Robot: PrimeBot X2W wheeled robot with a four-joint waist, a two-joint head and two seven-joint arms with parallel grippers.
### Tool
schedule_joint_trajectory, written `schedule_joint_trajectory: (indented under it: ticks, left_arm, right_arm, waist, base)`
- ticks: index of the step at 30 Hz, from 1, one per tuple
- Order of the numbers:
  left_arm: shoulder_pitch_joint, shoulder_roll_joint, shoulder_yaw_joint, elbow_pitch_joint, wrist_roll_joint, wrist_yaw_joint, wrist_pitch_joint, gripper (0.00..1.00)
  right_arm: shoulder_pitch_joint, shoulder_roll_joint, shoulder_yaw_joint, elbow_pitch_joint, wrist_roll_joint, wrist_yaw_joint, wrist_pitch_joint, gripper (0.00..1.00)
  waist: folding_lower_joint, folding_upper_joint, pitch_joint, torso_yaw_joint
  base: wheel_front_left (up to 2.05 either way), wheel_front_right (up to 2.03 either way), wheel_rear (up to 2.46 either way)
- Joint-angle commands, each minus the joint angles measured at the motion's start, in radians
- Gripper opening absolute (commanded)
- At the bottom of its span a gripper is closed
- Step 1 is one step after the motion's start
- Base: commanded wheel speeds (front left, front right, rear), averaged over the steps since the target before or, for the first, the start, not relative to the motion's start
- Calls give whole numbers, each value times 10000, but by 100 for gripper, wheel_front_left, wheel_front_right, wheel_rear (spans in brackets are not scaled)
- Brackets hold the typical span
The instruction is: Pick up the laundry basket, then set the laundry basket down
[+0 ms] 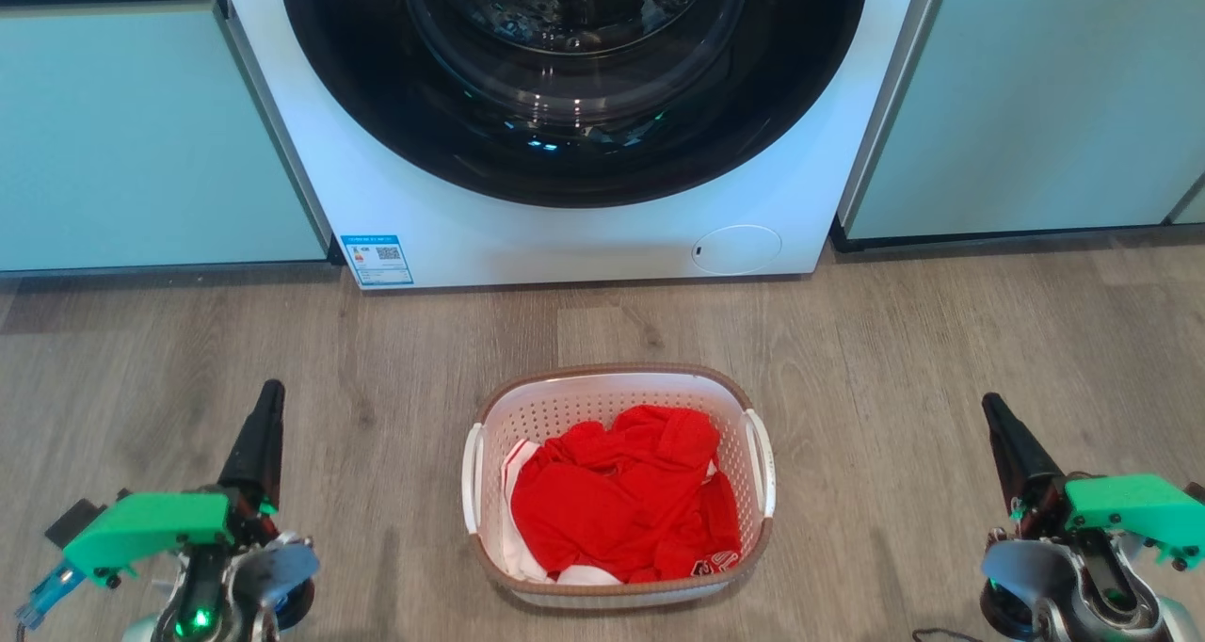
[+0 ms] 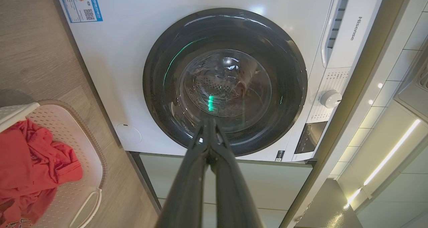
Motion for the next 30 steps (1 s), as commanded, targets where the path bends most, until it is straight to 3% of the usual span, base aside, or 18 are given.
schedule_joint_trajectory:
  ticks: [1,30]
  left_arm:
    - [-490,44,374,-293,92,-67,79,0]
    - [-490,43,375,-293,93,-67,80,0]
  right_arm:
    - [-479,-76,164,-339,-108,14,81,0]
    - [-480,-75,163,-339,-109,14,82,0]
  waist:
    - [0,0,0,0]
    - [0,0,0,0]
  base:
    - [0,0,0]
    - [0,0,0]
